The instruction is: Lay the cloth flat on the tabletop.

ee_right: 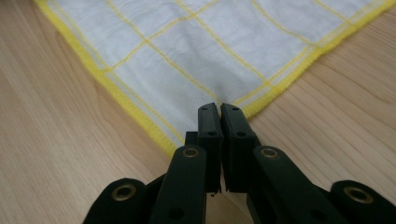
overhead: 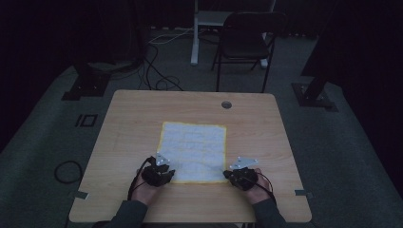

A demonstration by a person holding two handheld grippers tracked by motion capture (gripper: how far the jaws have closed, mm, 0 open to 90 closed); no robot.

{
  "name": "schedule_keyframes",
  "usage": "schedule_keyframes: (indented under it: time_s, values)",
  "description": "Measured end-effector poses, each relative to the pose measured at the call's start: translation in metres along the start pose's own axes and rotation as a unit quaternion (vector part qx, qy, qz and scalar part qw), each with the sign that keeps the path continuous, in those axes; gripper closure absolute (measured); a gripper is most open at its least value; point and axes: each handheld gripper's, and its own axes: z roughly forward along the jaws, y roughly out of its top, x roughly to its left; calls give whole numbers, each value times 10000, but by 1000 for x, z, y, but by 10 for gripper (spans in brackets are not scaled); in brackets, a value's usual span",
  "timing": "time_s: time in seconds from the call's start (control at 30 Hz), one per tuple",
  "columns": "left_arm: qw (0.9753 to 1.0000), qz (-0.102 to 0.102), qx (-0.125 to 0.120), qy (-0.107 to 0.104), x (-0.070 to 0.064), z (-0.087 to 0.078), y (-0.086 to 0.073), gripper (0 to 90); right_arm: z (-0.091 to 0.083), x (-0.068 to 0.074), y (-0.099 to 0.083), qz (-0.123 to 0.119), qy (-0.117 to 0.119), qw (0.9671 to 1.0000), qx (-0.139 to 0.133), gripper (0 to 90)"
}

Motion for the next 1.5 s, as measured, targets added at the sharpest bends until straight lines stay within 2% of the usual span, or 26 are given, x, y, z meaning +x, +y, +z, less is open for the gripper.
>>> schedule_keyframes:
  time_s: [0.07,0.13,0.2,0.37,0.43,0.63,0.77,1.0,1.17,1.37,1.5]
  values:
    - [9999,37,-137,58,1,-2,3,648,-3,-2,-3,36,-42,10000,-5,879]
    - [9996,-17,-234,136,6,-4,7,638,-6,-3,-6,64,-92,9999,-2,877]
    - [9991,-52,-278,310,13,-4,11,635,-8,-5,-8,75,-132,9999,6,874]
    - [9987,-132,-92,476,28,6,11,636,-10,-6,-13,105,-173,9998,52,867]
    - [9987,-119,-23,501,29,8,8,640,-9,-4,-15,61,-209,9997,107,864]
    - [9985,-117,-29,530,27,6,4,653,-10,1,-17,25,-274,9994,205,836]
    - [9986,-161,-66,507,28,3,-1,652,-12,-1,-18,79,-257,9996,98,747]
    - [9983,-218,-83,539,34,2,-2,641,-16,-8,-11,306,-209,9988,-308,620]
    - [9976,-327,-125,599,38,-1,-3,618,-12,-19,-5,491,-271,9975,-426,592]
    - [9950,-599,-438,666,47,-7,-2,597,-6,-29,6,594,-356,9959,-579,578]
    - [9936,-714,-523,705,52,-7,-3,581,0,-32,9,624,-404,9955,-590,575]
